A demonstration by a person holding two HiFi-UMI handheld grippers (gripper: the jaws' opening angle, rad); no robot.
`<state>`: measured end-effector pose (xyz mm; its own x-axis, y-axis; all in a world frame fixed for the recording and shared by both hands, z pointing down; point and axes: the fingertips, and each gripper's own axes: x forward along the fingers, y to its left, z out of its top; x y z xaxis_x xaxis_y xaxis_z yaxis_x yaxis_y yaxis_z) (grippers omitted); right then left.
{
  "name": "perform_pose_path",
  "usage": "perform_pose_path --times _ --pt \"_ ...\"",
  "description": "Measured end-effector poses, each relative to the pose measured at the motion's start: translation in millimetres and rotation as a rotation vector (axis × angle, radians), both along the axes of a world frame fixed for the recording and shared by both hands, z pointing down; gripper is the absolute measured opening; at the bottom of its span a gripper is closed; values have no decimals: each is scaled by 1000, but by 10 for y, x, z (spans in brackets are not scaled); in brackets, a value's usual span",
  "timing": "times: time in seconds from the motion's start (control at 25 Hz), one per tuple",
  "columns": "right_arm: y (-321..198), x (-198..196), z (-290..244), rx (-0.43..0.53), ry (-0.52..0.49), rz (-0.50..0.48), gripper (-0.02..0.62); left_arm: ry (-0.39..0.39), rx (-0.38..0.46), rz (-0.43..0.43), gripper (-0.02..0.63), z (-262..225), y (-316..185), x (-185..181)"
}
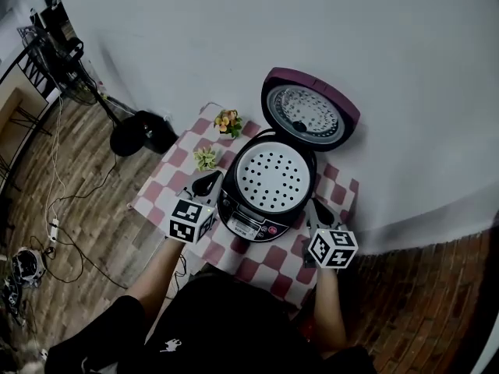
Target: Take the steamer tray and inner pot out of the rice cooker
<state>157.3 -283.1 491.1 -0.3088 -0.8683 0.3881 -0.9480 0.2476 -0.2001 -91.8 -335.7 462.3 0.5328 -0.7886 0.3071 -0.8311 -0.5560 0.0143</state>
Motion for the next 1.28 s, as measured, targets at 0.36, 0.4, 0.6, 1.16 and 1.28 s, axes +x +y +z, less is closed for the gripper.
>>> perform_pose_path --times 0.36,0.4,0.6,1.16,1.28 --pt "-417 93 324 -92 128 94 58 -10 -11 63 5 134 -407 35" --pt "-457 108 368 -104 147 106 69 -8 -11 68 5 142 -448 40" --pt "-655 166 508 -160 221 144 124 -13 -10 96 5 182 -624 89" --pt "-912 173 680 -276 532 184 144 -194 -1 227 3 311 -808 424" --pt "-942 188 724 -311 583 183 144 -194 2 245 3 302 -805 502"
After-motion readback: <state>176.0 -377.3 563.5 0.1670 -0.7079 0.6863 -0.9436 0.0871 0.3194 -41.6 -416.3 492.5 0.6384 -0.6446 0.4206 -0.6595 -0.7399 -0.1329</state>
